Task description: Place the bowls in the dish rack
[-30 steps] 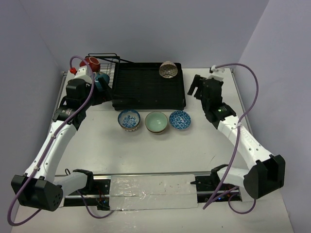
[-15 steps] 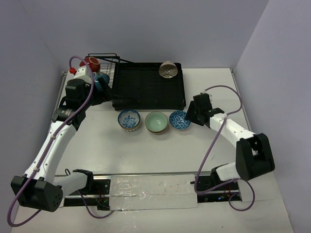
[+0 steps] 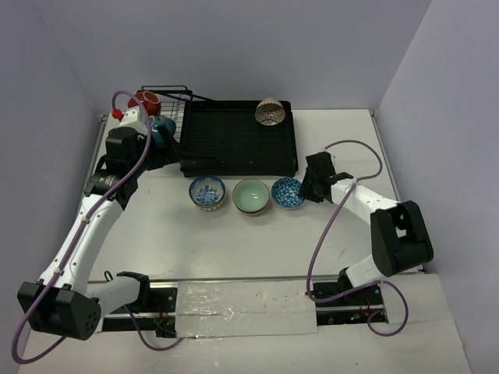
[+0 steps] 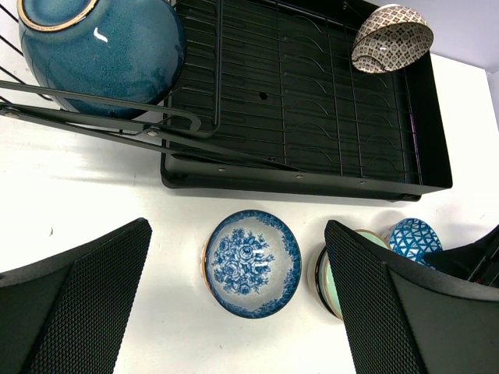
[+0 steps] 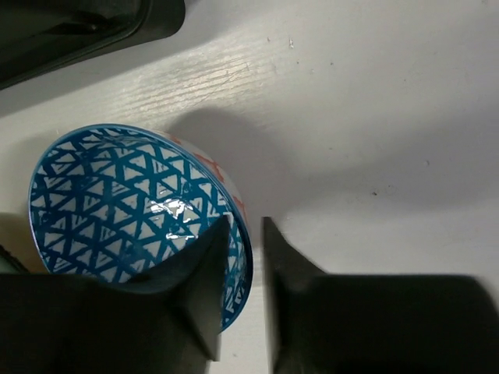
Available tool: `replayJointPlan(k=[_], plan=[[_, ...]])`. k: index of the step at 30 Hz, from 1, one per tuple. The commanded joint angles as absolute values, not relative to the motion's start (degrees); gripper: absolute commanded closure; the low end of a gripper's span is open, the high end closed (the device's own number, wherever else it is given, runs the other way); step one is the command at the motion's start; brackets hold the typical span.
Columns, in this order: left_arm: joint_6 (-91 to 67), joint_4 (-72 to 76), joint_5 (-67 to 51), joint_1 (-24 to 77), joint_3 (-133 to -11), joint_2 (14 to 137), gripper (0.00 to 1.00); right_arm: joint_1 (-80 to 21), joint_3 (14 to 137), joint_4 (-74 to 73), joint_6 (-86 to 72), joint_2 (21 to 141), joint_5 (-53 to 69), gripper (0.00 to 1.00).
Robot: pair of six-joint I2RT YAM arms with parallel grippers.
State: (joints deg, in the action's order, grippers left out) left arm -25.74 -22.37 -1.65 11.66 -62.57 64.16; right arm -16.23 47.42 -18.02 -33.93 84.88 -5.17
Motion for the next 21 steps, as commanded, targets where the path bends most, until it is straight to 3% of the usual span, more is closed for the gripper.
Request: replayJointPlan(k=[1,6,16,21], plan=[[-25.0,-22.1,-1.7,11.4,-62.5,63.1,0.01,-16.1,47.1,-16.4,-33.6,84.0,-7.6,0.73],[-25.0,-22.1,-1.3,11.3,-62.4,62.9,0.01,-16.1,47.5,-17.7,-32.0,83.0,-8.8,1.0],[-25.3,-22.1,-1.6,11.3,-62.4,63.3,0.01,-19.5,52.9,-21.3,-21.5,68.3,-15.4,1.0],[-25.7,-22.0,-2.3,11.2,-62.4,63.3,0.01,-20.6,57.0,-11.5,-8.2,63.7,-19.3,1.0]])
